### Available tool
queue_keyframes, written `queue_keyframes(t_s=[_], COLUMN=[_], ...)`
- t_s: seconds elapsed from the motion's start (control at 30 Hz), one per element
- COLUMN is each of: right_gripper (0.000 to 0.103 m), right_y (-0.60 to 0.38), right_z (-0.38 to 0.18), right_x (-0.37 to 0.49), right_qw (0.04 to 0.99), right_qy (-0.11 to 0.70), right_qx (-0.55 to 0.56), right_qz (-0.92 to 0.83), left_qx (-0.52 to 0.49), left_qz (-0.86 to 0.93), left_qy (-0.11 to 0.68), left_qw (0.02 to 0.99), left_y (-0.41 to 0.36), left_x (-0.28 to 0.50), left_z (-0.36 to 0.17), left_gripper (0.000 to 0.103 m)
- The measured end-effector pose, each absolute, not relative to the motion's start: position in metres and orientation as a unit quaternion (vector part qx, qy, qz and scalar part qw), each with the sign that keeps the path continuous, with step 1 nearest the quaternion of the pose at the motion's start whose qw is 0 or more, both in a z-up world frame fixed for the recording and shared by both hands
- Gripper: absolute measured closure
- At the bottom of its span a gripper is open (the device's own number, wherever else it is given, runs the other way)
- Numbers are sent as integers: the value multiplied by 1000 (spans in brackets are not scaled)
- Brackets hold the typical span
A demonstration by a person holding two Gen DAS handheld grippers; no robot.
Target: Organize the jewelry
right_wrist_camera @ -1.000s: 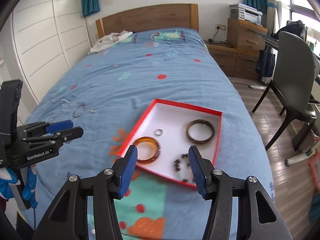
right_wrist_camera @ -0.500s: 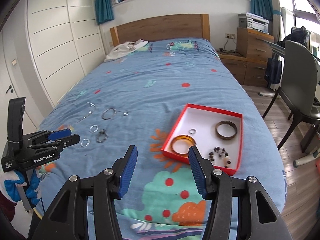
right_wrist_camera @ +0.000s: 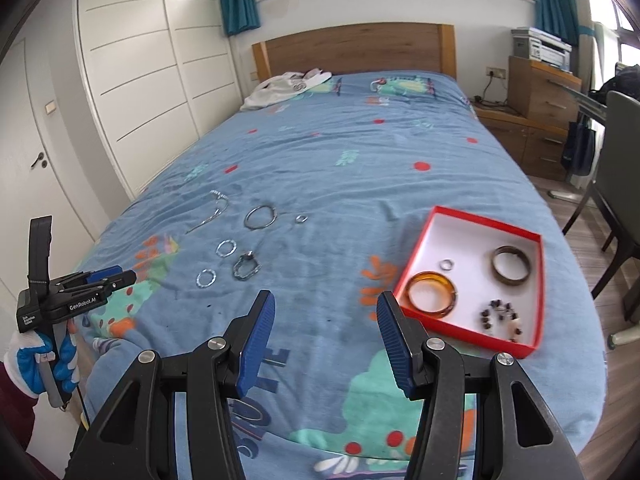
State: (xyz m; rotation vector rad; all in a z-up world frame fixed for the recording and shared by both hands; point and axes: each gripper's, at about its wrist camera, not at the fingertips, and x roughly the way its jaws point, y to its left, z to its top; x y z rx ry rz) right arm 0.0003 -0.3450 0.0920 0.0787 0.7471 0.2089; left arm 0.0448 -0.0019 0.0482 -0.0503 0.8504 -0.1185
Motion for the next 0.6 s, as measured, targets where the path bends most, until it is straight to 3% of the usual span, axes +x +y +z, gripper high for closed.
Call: queue_keyframes(t_s=[0.6], right_gripper=[50], right_y=[-295], right_z=[56], right_x=[51], right_qw=[905], right_qy=[398], right_qx=[37], right_qz=[143], left_qx=[-55], left_qz=[-45], left_qy=[449], left_qw=[891], left_y=[22], left_x=[80], left_z=[3], left_gripper=[61])
